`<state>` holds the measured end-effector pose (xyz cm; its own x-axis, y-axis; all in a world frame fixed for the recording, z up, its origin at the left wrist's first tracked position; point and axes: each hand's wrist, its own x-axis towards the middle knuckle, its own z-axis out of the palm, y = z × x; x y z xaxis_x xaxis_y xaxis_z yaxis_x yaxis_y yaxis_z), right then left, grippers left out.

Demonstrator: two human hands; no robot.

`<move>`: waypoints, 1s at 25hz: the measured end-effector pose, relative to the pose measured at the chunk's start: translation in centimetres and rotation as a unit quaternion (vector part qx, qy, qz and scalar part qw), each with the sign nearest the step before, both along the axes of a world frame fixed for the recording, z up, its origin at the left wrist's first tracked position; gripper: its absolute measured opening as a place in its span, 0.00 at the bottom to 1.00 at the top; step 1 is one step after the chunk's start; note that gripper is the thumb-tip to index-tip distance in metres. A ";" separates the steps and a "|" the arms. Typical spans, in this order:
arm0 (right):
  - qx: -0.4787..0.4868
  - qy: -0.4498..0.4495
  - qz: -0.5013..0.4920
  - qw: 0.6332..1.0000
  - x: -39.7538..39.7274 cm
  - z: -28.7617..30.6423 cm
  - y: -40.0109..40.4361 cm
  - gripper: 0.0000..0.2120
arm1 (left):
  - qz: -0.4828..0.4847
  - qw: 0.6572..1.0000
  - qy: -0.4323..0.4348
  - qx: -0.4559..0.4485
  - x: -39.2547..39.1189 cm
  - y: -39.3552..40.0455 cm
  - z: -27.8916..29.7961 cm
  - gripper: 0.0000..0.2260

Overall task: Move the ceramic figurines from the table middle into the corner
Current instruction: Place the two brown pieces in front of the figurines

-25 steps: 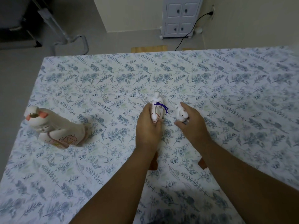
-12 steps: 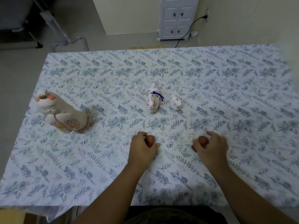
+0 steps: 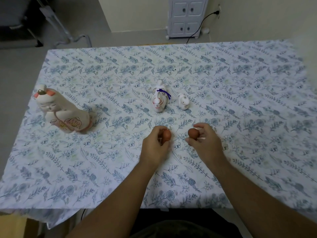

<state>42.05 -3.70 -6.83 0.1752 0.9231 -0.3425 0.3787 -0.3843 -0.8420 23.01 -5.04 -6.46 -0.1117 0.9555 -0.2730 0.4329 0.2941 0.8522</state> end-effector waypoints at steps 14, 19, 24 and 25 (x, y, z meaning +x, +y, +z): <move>0.000 -0.041 0.114 0.993 0.7 -1.8 -0.5 0.16 | -0.030 0.999 -0.042 0.006 0.3 0.8 -1.5 0.16; -0.023 -0.018 0.092 0.995 0.6 -2.4 -0.3 0.14 | -0.067 0.998 0.000 0.000 -0.6 1.1 -1.5 0.17; -0.013 -0.008 0.106 0.994 0.6 -2.0 -0.4 0.17 | -0.093 0.996 0.005 -0.003 -0.8 1.2 -1.5 0.14; -0.014 -0.022 0.113 0.993 0.7 -1.7 -0.5 0.21 | -0.098 0.995 0.003 -0.003 -0.8 1.2 -1.4 0.14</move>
<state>42.78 -4.16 -8.53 -0.0200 0.9310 -0.3644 0.4950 -0.3075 -0.8127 22.23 -3.86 -7.89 0.0752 0.9573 -0.2790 0.4880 0.2087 0.8475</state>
